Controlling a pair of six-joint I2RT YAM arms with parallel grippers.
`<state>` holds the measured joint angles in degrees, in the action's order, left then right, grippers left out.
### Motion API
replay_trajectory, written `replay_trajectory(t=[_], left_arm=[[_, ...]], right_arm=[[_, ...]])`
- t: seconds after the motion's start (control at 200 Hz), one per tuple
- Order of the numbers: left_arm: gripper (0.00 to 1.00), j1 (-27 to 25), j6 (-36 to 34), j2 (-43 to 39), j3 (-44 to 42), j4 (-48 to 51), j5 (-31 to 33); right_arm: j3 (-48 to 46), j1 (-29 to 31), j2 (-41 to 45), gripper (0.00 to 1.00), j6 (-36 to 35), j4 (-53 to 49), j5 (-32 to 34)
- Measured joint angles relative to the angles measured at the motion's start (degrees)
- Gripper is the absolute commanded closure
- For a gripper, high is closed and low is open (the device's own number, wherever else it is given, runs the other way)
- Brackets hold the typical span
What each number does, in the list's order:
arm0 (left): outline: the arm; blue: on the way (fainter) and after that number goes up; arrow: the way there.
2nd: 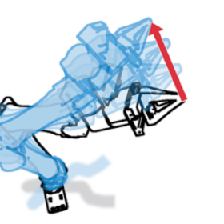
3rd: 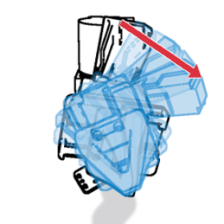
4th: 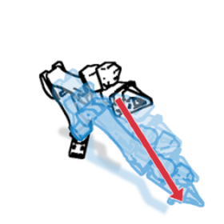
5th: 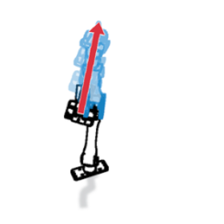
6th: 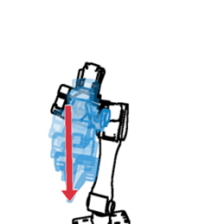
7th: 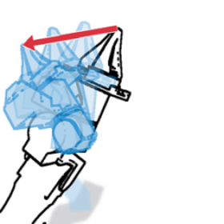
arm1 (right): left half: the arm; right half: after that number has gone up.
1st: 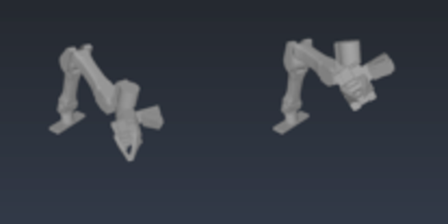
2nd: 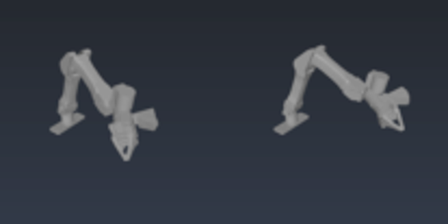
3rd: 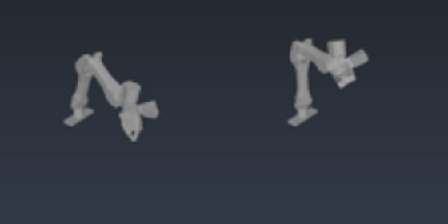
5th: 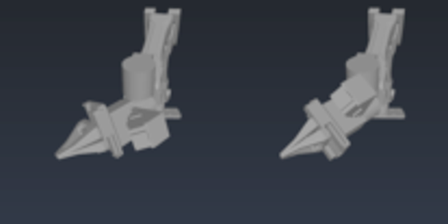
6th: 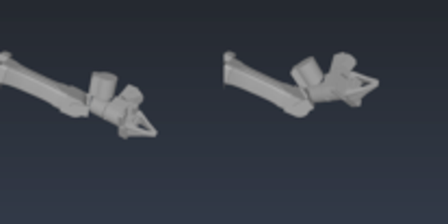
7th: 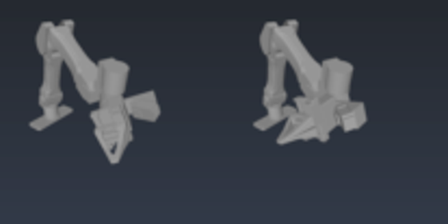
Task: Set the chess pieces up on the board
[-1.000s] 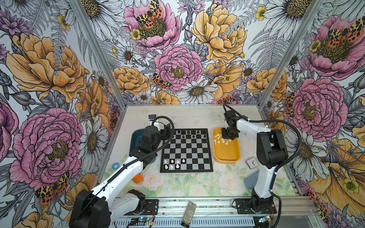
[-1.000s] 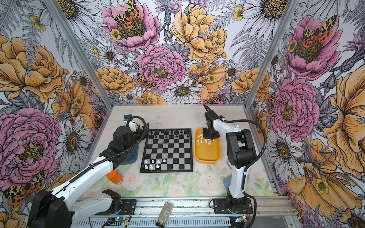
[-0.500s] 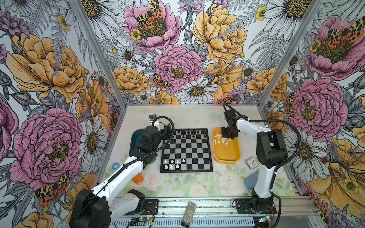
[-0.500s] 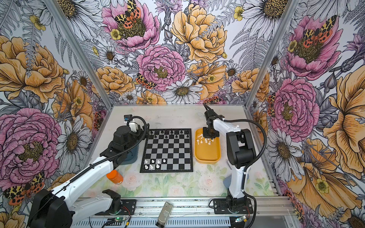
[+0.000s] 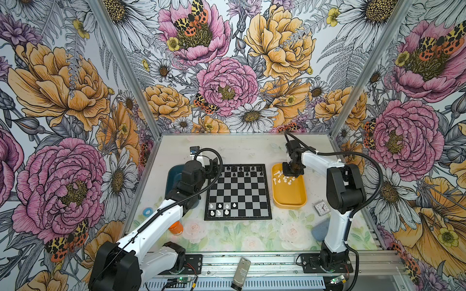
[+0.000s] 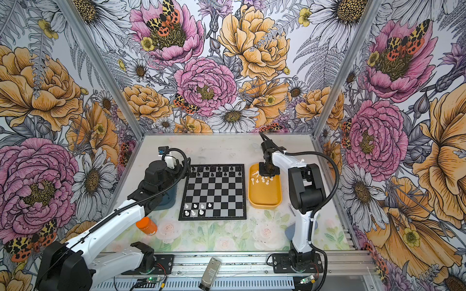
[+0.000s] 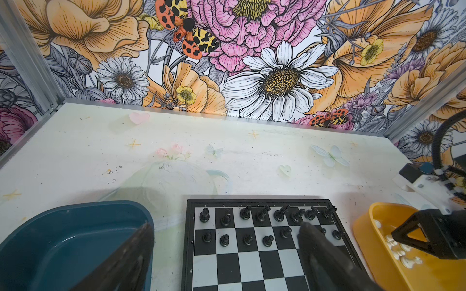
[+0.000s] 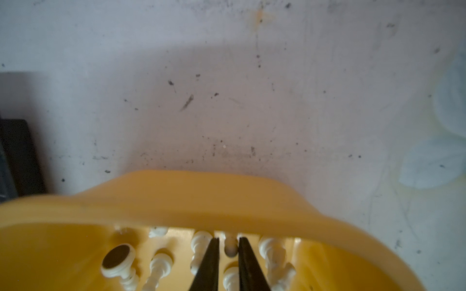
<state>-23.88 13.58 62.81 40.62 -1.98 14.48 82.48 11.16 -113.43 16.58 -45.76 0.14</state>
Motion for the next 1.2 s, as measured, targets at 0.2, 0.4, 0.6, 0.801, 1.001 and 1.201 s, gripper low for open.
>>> replay_trajectory(t=[0.2,0.4,0.6,0.801,1.001,1.201], left_arm=[[0.09,0.00,0.00,0.00,0.00,0.00,0.00],[0.09,0.00,0.00,-0.02,0.00,0.00,-0.02],[0.09,0.00,-0.02,-0.02,0.00,0.00,-0.17],[0.09,0.00,-0.02,-0.02,0.00,0.00,-0.17],[0.09,0.00,0.00,-0.02,0.00,0.00,-0.17],[0.09,0.00,0.00,-0.02,0.00,-0.15,-0.17]], right_arm=[[0.11,0.00,-0.02,0.83,0.00,0.00,0.00],[0.15,0.00,-0.42,0.84,0.00,0.00,0.00],[0.22,0.00,-0.90,0.96,0.02,0.00,0.02],[0.24,0.00,-0.90,1.00,-0.15,0.00,0.04],[0.24,0.31,0.20,1.00,-0.15,-0.11,0.63],[0.81,3.61,6.64,1.00,-0.15,-1.86,4.00]])
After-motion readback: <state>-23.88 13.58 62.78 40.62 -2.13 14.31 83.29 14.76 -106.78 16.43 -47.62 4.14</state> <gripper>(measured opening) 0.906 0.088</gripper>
